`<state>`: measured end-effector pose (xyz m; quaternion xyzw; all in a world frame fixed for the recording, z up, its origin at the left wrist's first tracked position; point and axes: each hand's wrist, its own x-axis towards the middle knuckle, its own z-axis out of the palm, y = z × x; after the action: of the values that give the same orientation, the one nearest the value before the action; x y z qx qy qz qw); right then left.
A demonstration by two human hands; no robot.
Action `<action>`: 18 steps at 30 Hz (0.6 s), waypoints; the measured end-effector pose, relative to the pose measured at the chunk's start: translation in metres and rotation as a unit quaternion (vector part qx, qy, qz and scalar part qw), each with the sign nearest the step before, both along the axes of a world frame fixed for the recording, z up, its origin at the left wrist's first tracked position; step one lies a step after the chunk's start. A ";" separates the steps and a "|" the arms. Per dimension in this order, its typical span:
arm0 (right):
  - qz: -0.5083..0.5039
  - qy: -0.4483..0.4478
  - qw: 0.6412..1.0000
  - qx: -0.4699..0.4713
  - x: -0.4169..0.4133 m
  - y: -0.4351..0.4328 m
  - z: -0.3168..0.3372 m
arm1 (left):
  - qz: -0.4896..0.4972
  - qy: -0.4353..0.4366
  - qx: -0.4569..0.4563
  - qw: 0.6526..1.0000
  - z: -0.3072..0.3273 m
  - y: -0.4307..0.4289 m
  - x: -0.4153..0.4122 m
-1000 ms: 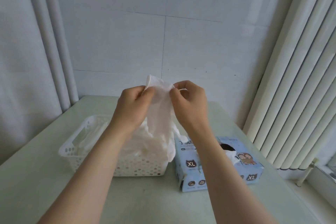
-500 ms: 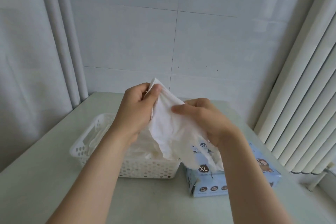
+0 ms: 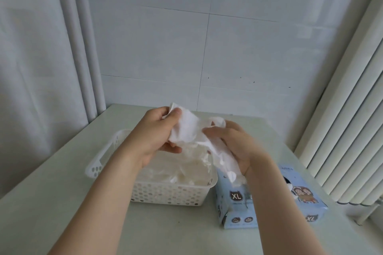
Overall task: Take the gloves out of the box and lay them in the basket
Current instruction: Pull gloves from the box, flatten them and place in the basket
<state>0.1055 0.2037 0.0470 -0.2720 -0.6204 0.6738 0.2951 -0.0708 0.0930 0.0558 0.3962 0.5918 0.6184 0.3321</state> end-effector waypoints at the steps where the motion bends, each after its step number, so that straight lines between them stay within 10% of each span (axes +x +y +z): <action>1: -0.014 -0.025 0.999 0.022 -0.004 0.000 -0.006 | 0.022 0.034 -0.022 0.999 -0.004 -0.001 -0.007; 9: -0.136 -0.213 0.914 0.317 -0.033 -0.002 -0.031 | 0.166 0.400 -0.198 0.879 -0.042 -0.007 -0.056; 18: -0.089 -0.330 0.810 0.477 -0.030 -0.012 -0.019 | 0.241 0.447 -0.271 0.818 -0.045 -0.016 -0.070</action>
<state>0.0754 0.1922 0.0275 -0.3568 -0.8971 0.1337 0.2236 -0.1411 0.0771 0.0106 0.3682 0.8953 0.2482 -0.0347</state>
